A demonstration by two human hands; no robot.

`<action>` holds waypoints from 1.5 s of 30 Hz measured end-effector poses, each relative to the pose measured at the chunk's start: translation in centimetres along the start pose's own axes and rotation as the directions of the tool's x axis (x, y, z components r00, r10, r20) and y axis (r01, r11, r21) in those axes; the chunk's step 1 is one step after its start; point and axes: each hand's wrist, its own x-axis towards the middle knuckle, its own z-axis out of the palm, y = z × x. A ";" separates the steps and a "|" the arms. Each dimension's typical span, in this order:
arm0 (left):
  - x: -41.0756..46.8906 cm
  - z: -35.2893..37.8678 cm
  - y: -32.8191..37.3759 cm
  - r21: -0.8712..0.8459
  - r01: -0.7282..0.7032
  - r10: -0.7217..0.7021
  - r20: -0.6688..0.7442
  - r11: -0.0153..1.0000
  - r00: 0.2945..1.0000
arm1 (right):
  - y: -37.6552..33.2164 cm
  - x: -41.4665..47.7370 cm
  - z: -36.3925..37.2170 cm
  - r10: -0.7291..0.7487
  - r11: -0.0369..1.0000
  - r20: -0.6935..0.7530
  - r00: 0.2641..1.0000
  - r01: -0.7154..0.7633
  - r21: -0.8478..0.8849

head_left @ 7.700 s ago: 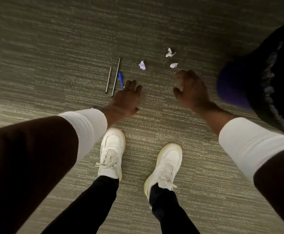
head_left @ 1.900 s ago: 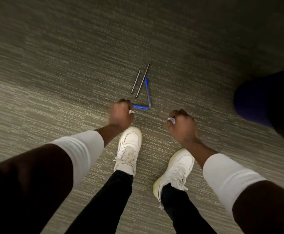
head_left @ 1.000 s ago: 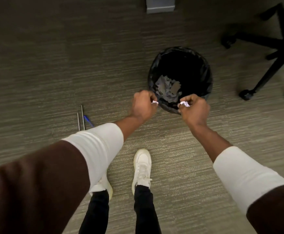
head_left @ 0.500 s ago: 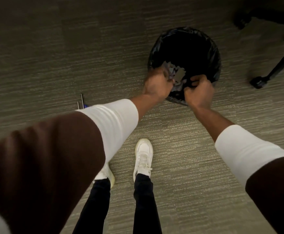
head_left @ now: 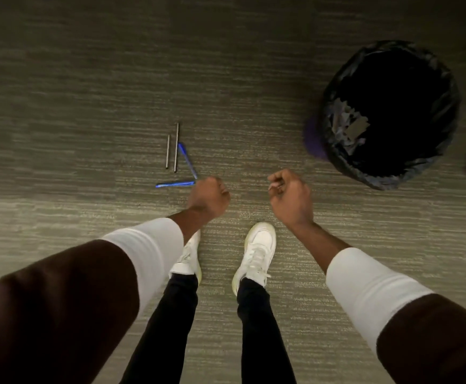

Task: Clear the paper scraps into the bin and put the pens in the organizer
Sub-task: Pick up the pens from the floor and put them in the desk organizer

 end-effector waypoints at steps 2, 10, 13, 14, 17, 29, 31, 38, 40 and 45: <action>0.7 -0.8 -3.2 0.016 0.022 -0.022 -0.007 1.000 1.000 | -1.0 0.8 2.2 0.015 1.000 0.047 0.999 -0.015 -0.005; 7.2 -2.7 -14.3 0.218 0.108 -0.102 -0.042 0.970 0.994 | -4.3 6.9 14.4 -0.011 0.979 0.340 0.941 0.079 -0.189; 11.4 -2.7 -17.3 0.195 0.197 -0.174 -0.128 0.961 0.976 | -4.7 8.6 19.4 -0.116 0.931 0.445 0.888 0.253 -0.262; 12.9 -2.8 -18.1 0.189 0.215 -0.188 -0.152 0.958 0.970 | -4.9 9.0 21.0 -0.165 0.910 0.467 0.869 0.317 -0.268; 16.7 -2.9 -20.2 0.176 0.192 -0.156 -0.200 0.965 0.967 | -5.1 9.7 25.5 -0.269 0.845 0.520 0.811 0.457 -0.276; 23.0 -3.0 -22.4 0.016 0.077 -0.070 -0.264 0.997 0.962 | -4.4 9.9 33.8 -0.378 0.678 0.409 0.831 0.549 -0.489; 23.4 -2.3 -22.1 -0.020 0.099 -0.100 -0.258 0.995 0.961 | -4.2 10.0 33.6 -0.396 0.673 0.408 0.823 0.562 -0.481; 24.4 -1.0 -19.9 0.021 0.162 -0.152 -0.247 0.987 0.957 | -3.4 9.7 31.4 -0.513 0.659 0.407 0.756 0.651 -0.377; 24.7 -0.6 -19.6 0.009 0.165 -0.157 -0.262 0.986 0.952 | -2.7 9.5 30.0 -0.493 0.748 0.405 0.770 0.612 -0.255; 25.2 -0.3 -19.2 0.038 0.228 -0.208 -0.282 0.973 0.936 | -1.8 9.3 26.7 -0.358 0.934 0.296 0.885 0.345 0.097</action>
